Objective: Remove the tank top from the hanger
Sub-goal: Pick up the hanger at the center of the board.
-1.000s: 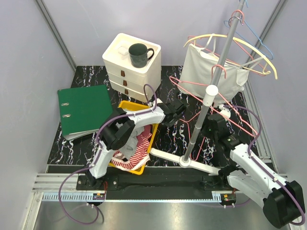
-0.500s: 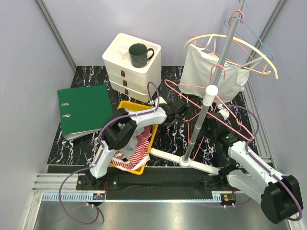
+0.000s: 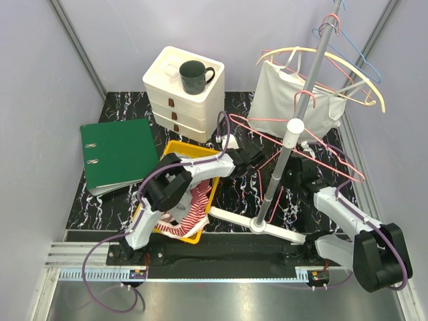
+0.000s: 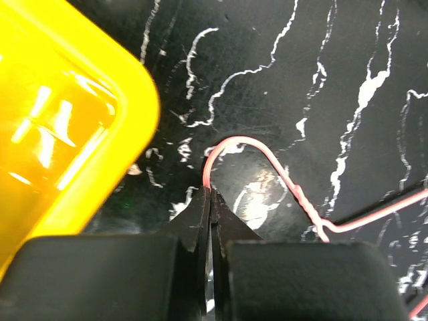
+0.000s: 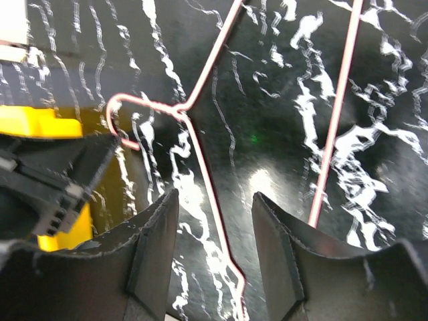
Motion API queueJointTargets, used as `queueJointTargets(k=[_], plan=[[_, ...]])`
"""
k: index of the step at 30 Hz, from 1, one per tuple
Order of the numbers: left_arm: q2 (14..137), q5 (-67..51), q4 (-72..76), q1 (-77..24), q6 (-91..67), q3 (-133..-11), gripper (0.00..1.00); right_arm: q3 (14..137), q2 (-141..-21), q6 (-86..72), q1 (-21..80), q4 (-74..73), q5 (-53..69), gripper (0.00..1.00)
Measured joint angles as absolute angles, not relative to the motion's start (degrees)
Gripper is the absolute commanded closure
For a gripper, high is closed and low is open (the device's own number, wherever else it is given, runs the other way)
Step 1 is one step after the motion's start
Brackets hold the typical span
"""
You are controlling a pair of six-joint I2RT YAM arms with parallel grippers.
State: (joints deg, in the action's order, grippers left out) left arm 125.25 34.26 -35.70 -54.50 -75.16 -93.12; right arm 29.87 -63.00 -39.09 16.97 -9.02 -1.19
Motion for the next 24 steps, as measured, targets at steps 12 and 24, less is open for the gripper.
queueJointTargets(k=[12,24], plan=[[122.0,34.3,-33.7,-54.7,-71.8,-88.0,1.0,30.9,-74.7,-43.8,11.5,0.4,3.2,0.4],[122.0,33.6,-30.3,-54.1,-71.5,-87.0,1.0,36.1,-78.8,-39.9,-4.9,3.3,8.5,0.26]])
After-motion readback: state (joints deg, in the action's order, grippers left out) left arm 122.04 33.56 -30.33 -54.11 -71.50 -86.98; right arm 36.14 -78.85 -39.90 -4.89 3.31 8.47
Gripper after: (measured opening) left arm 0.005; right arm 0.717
